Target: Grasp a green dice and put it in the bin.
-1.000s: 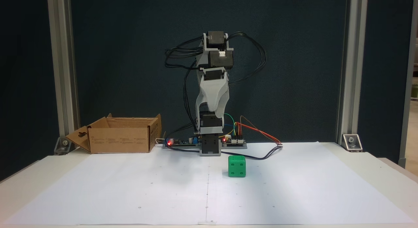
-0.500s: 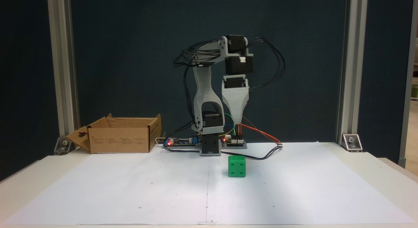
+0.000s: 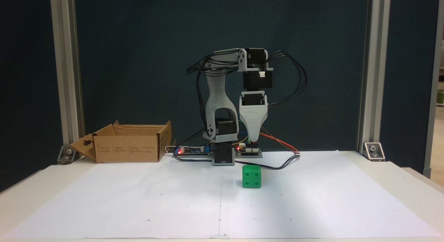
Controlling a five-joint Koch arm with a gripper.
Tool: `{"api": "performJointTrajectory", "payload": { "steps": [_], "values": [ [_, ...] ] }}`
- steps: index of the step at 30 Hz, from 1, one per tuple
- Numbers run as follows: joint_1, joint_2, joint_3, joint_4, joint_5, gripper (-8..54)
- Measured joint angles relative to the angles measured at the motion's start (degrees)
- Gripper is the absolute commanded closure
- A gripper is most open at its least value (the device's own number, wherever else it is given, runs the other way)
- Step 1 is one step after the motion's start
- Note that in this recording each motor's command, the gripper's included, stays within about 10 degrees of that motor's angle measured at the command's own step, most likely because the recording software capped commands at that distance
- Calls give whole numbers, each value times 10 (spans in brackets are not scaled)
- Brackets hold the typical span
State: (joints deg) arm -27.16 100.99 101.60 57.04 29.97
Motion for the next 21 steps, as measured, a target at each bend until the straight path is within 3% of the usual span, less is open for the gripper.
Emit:
{"api": "performJointTrajectory", "payload": {
  "steps": [6, 21],
  "values": [
    [1, 34, 86, -70, 0, 23],
    [10, 40, 111, -89, 0, 22]
  ]
}}
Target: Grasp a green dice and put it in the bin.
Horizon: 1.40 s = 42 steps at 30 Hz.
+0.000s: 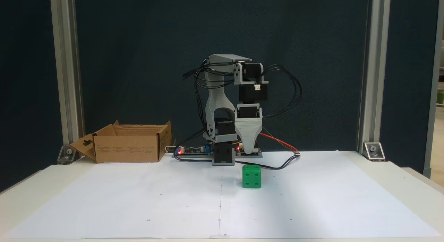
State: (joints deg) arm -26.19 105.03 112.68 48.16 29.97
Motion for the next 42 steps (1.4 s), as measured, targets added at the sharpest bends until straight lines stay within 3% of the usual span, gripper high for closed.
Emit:
{"api": "performJointTrajectory", "payload": {
  "steps": [42],
  "values": [
    [-11, -146, 72, -142, 0, 29]
  ]
}}
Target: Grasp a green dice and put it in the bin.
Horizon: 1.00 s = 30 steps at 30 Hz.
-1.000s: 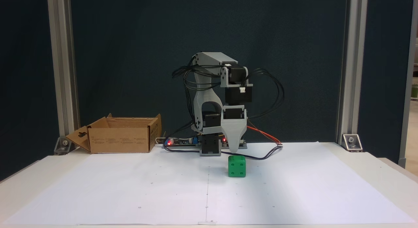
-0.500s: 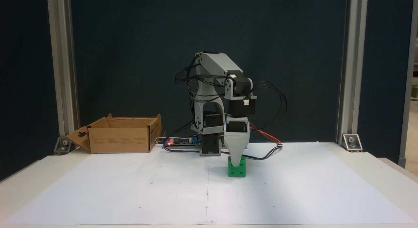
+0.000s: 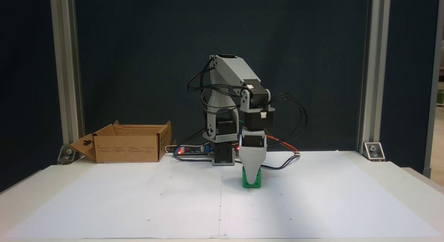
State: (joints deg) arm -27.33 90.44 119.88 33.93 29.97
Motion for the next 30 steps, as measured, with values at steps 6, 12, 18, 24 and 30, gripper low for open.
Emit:
{"api": "performJointTrajectory", "payload": {
  "steps": [6, 12, 18, 24, 30],
  "values": [
    [13, -7, 0, -2, 0, 39],
    [25, -7, 0, -2, 0, 40],
    [28, -11, 0, -3, 0, 60],
    [27, -11, 0, -4, 0, 61],
    [27, -16, 0, -14, 0, 90]
  ]
}}
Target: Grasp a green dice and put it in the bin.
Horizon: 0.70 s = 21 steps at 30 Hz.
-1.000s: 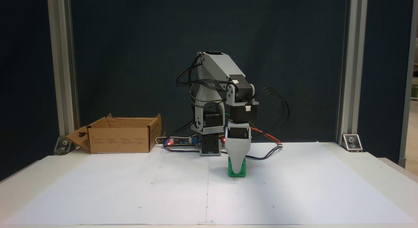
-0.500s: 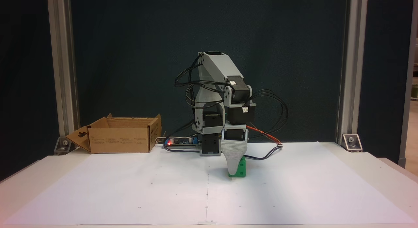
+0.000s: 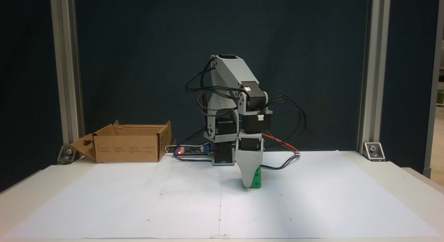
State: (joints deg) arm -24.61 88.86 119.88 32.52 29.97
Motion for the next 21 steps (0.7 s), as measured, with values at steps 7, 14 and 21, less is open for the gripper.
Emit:
{"api": "performJointTrajectory", "payload": {
  "steps": [7, 14, 21],
  "values": [
    [0, -2, 0, -6, 0, 175],
    [1, -2, 0, -17, 0, 338],
    [11, 5, 0, -15, 0, 338]
  ]
}}
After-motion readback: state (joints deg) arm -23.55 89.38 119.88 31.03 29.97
